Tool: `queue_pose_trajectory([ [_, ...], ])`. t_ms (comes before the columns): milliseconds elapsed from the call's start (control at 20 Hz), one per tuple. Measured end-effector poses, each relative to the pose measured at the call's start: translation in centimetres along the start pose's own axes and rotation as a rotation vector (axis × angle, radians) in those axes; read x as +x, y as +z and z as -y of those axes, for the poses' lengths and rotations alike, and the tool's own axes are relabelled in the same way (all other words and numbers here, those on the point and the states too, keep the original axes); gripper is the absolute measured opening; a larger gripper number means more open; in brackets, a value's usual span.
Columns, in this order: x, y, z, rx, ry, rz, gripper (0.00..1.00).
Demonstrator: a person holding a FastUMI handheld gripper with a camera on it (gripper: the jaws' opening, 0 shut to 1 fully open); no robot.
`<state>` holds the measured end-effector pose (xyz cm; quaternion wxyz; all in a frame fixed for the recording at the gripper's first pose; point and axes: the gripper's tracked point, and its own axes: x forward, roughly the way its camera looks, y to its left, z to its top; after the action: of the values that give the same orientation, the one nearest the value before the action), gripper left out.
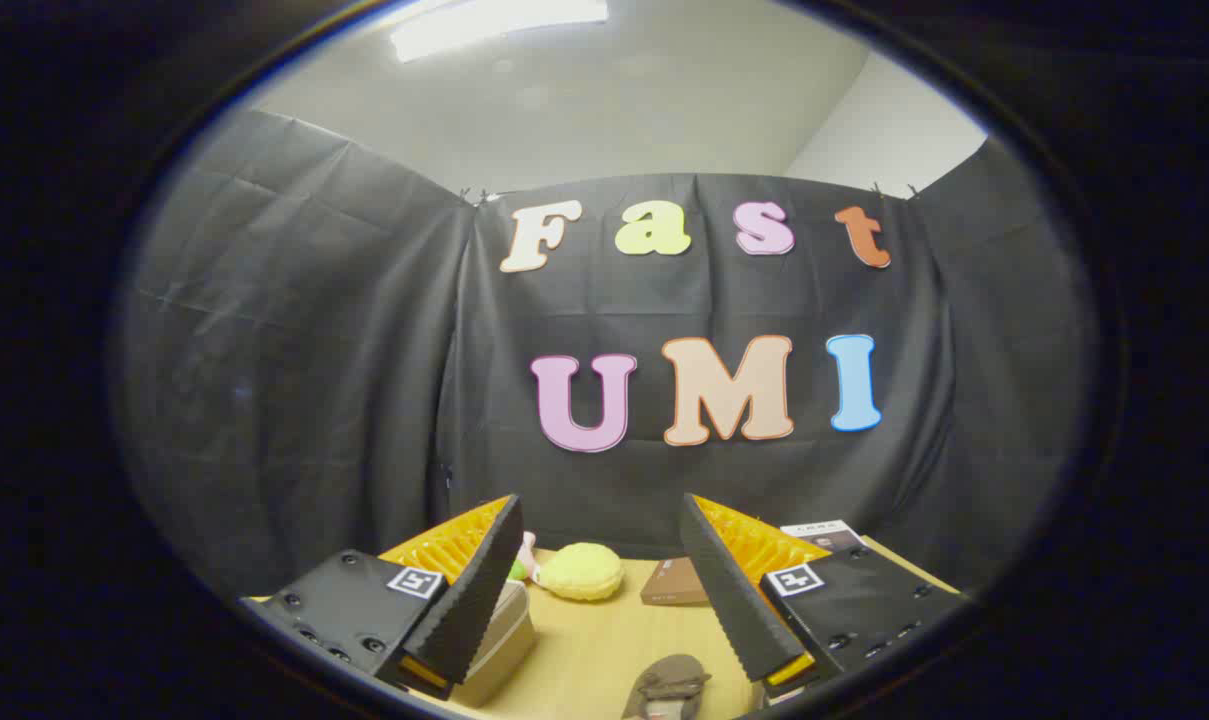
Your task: Open the storage box then place both shoes into the box .Put the left shoe in first, then the right shoe, with the right side of both shoes facing outward in a uniform manner.
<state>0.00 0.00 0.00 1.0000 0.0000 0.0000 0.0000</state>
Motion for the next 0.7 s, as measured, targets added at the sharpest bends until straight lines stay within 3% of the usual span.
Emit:
queue_pose_trajectory([
  [700,0.4,-1.0,-0.1,0.009,0.045,-0.011,1.00],
])
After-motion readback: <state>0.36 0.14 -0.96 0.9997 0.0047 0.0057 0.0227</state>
